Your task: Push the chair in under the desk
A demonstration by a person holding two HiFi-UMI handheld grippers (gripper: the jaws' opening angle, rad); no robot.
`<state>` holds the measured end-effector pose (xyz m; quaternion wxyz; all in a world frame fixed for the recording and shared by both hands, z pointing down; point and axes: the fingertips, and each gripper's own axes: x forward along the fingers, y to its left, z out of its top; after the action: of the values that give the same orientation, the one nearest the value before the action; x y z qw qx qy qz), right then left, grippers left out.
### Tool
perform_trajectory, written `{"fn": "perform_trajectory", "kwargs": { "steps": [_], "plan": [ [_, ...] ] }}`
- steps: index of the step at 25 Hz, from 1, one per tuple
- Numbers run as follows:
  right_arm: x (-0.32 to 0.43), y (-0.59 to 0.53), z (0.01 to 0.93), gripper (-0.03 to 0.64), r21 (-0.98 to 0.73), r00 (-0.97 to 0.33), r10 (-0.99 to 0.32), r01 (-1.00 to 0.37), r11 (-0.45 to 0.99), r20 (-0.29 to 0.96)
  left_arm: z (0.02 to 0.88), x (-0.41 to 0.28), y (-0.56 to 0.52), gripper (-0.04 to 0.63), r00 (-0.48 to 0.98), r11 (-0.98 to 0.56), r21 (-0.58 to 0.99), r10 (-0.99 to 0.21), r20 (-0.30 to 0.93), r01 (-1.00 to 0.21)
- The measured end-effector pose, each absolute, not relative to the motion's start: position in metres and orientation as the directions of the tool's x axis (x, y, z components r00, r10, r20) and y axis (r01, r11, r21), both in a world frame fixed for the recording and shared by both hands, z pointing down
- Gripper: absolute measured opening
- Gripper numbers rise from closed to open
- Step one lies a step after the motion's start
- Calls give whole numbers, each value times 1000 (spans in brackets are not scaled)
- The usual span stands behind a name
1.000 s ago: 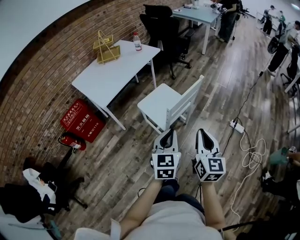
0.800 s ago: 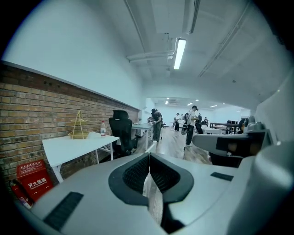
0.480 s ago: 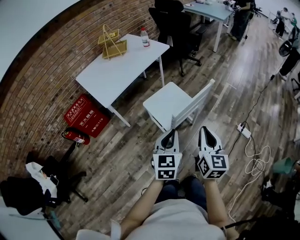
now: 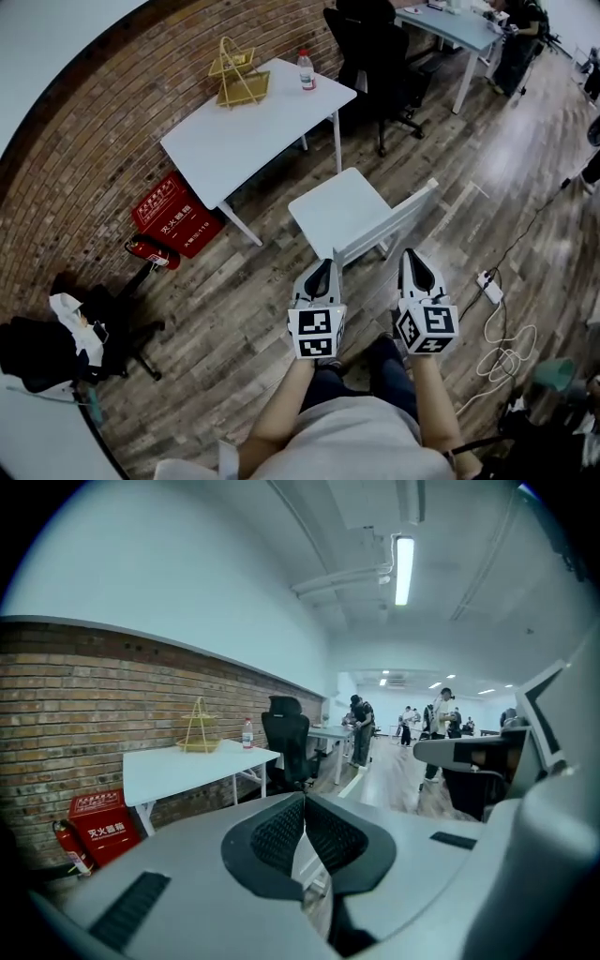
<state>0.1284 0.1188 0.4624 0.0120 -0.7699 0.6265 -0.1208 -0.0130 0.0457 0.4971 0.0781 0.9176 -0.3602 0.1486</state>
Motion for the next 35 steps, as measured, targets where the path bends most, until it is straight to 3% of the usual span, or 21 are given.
{"fn": "perform_trajectory", "kwargs": {
  "steps": [14, 26, 35],
  "plan": [
    [250, 103, 470, 15, -155, -4, -979, -988, -28, 204, 495, 54, 51, 15, 507, -531, 27, -792, 341, -847],
    [268, 77, 497, 15, -181, -80, -967, -983, 36, 240, 517, 43, 40, 15, 406, -446, -12, -824, 395, -895],
    [270, 35, 517, 15, -152, -119, -946, -985, 75, 301, 524, 83, -4, 15, 460, -508, -2, -782, 420, -861]
  ]
}}
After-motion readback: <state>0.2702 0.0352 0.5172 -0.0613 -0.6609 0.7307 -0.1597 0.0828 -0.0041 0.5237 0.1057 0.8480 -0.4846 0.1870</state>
